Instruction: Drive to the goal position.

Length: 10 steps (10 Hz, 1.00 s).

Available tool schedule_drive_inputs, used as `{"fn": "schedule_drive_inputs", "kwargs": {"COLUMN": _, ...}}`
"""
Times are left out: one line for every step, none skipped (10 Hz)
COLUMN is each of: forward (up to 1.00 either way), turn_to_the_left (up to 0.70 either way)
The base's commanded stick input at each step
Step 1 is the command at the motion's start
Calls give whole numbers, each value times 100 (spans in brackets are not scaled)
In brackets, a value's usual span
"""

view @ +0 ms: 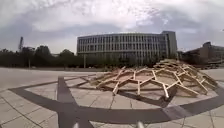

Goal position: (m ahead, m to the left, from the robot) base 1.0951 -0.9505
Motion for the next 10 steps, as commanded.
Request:
{"fn": "schedule_drive_inputs", "kwargs": {"forward": 0, "turn_to_the_left": 68}}
{"fn": "schedule_drive_inputs", "kwargs": {"forward": 0, "turn_to_the_left": 68}}
{"fn": "schedule_drive_inputs", "kwargs": {"forward": 0, "turn_to_the_left": 25}}
{"fn": "schedule_drive_inputs", "kwargs": {"forward": 0, "turn_to_the_left": 0}}
{"fn": "schedule_drive_inputs", "kwargs": {"forward": 0, "turn_to_the_left": 0}}
{"fn": "schedule_drive_inputs", "kwargs": {"forward": 0, "turn_to_the_left": 0}}
{"fn": "schedule_drive_inputs", "kwargs": {"forward": 0, "turn_to_the_left": 0}}
{"fn": "schedule_drive_inputs", "kwargs": {"forward": 0, "turn_to_the_left": 0}}
{"fn": "schedule_drive_inputs", "kwargs": {"forward": 0, "turn_to_the_left": 0}}
{"fn": "schedule_drive_inputs", "kwargs": {"forward": 0, "turn_to_the_left": 0}}
